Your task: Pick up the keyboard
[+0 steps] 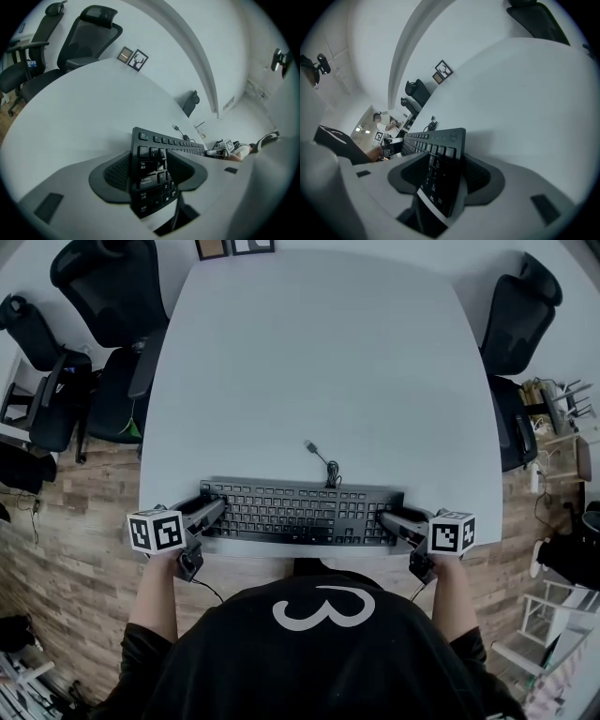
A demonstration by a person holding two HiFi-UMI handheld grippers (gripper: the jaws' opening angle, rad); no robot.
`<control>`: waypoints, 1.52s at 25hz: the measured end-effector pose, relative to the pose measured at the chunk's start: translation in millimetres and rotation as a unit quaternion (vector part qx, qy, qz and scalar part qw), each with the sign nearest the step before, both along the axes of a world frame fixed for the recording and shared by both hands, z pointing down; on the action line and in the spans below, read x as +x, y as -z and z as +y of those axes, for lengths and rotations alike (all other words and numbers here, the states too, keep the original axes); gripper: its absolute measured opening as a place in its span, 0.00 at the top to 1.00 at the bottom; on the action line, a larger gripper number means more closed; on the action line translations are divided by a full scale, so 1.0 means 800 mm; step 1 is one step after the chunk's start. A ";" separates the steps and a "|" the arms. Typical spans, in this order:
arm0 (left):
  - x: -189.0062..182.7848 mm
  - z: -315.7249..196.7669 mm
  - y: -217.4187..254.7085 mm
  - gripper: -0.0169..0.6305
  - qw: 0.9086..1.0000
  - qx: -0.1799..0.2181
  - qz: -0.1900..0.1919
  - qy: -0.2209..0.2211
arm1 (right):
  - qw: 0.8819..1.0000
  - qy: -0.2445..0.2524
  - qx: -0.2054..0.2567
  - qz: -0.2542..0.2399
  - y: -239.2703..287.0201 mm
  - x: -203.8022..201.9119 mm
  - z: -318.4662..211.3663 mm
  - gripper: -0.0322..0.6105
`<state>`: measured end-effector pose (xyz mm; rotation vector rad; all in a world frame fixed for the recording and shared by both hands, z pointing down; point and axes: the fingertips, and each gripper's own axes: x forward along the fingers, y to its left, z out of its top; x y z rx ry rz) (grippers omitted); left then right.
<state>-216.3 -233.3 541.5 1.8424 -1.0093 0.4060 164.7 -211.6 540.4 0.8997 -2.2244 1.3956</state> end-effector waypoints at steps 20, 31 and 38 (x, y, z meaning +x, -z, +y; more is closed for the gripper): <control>0.006 0.000 0.002 0.64 1.000 -0.008 0.029 -0.001 | 1.000 -0.012 -0.022 -0.002 -0.003 0.004 -0.006 0.68; 0.005 -0.001 -0.001 0.65 1.000 -0.008 0.024 0.019 | 1.000 -0.027 -0.009 0.004 -0.005 0.003 -0.006 0.68; 0.004 0.004 -0.002 0.65 0.999 -0.007 0.021 0.027 | 0.999 -0.029 0.009 0.012 -0.005 0.003 -0.010 0.67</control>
